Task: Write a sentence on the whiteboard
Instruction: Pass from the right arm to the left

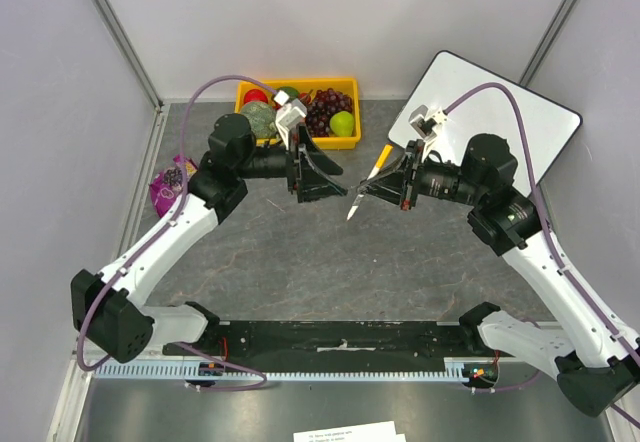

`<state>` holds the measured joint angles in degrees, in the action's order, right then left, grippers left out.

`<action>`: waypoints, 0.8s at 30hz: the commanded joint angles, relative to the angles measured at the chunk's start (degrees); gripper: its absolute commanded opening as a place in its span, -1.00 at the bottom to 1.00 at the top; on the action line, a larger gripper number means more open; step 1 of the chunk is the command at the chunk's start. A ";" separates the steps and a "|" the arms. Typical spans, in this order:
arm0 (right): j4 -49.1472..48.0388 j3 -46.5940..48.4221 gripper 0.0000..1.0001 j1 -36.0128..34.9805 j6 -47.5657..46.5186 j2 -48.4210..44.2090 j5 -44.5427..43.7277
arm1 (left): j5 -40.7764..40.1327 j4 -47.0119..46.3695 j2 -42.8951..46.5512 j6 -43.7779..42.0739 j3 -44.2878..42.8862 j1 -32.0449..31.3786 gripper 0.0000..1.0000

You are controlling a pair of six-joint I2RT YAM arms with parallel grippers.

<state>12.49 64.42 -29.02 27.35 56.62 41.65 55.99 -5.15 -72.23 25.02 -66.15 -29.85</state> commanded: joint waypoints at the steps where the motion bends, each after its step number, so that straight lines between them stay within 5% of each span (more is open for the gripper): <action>1: -3.18 -0.52 -1.00 0.19 2.61 0.24 0.63 | 5.80 -3.47 -1.95 0.91 0.41 -4.07 0.68; 8: -3.09 -1.23 -1.00 0.19 3.06 0.77 -1.30 | 6.77 -4.17 -4.76 1.18 -0.21 -8.56 0.12; 9: -3.17 -1.32 -1.00 0.19 3.14 0.86 -1.39 | 6.94 -3.91 -4.94 1.00 -0.21 -8.91 -0.03; 12: -3.09 -1.41 -1.00 0.10 3.32 0.86 -2.18 | 6.60 -3.47 -4.77 0.39 0.40 -8.91 -0.96; 16: -2.74 -2.37 -0.02 0.19 2.01 -0.19 -4.98 | -1.64 -1.19 -1.61 -1.28 2.78 -7.95 -0.96; 20: -0.54 -3.34 0.74 0.27 0.69 -0.37 -9.20 | -10.35 4.60 1.56 -1.81 4.01 -4.09 -0.96; 24: 1.13 -5.44 0.96 0.36 1.21 0.94 -12.55 | -15.63 12.51 4.98 -2.69 4.01 1.18 -0.96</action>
<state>11.99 60.77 -28.91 28.84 57.08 34.15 48.38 0.30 -71.85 24.91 -62.06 -32.95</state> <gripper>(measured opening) 0.972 0.086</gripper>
